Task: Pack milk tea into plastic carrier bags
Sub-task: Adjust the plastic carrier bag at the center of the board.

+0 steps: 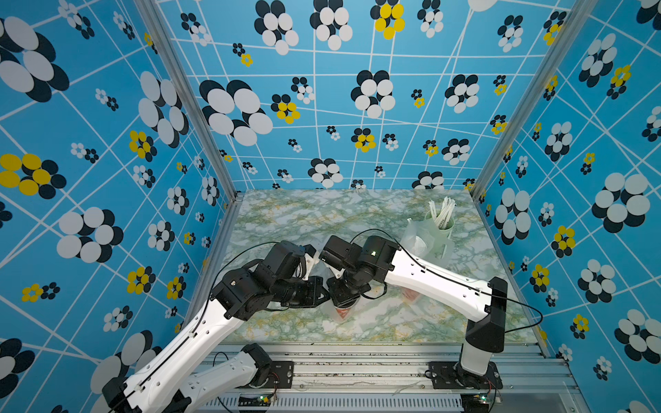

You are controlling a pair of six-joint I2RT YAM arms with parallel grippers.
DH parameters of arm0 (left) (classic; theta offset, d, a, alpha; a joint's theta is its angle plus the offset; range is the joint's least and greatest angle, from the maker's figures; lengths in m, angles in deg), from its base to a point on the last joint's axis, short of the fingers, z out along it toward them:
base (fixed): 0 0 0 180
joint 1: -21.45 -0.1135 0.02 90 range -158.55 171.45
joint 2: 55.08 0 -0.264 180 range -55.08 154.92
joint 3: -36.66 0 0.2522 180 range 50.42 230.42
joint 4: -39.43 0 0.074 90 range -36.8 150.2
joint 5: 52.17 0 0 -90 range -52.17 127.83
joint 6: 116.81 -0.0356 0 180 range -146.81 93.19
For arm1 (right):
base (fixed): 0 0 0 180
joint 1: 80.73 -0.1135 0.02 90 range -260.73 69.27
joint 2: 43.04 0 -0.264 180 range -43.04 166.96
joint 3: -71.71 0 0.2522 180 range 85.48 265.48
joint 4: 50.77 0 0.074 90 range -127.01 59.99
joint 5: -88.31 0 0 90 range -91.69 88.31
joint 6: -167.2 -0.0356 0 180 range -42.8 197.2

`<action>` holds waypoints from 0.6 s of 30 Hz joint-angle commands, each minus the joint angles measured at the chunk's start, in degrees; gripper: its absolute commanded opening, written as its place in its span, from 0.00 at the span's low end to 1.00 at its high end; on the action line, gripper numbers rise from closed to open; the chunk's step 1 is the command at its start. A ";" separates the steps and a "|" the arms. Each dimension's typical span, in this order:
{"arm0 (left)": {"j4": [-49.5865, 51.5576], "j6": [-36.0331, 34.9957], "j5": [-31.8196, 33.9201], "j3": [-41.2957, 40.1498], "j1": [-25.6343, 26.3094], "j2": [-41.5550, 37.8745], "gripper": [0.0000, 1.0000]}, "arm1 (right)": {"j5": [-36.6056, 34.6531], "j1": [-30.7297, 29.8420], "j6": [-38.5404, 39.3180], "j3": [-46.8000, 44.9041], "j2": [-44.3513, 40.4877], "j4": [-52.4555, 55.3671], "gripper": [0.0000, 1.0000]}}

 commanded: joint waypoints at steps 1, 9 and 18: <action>-1.88 0.89 -0.78 1.02 0.42 -1.17 0.00 | -1.67 -0.20 0.81 -1.18 0.98 0.25 0.00; -3.50 1.85 -0.21 2.48 0.12 -1.78 0.00 | -0.97 -0.26 0.81 -3.07 1.05 -0.57 0.00; -4.00 2.67 0.78 3.58 -2.60 -3.93 0.00 | -0.97 -0.18 0.89 -4.16 0.88 -0.26 0.00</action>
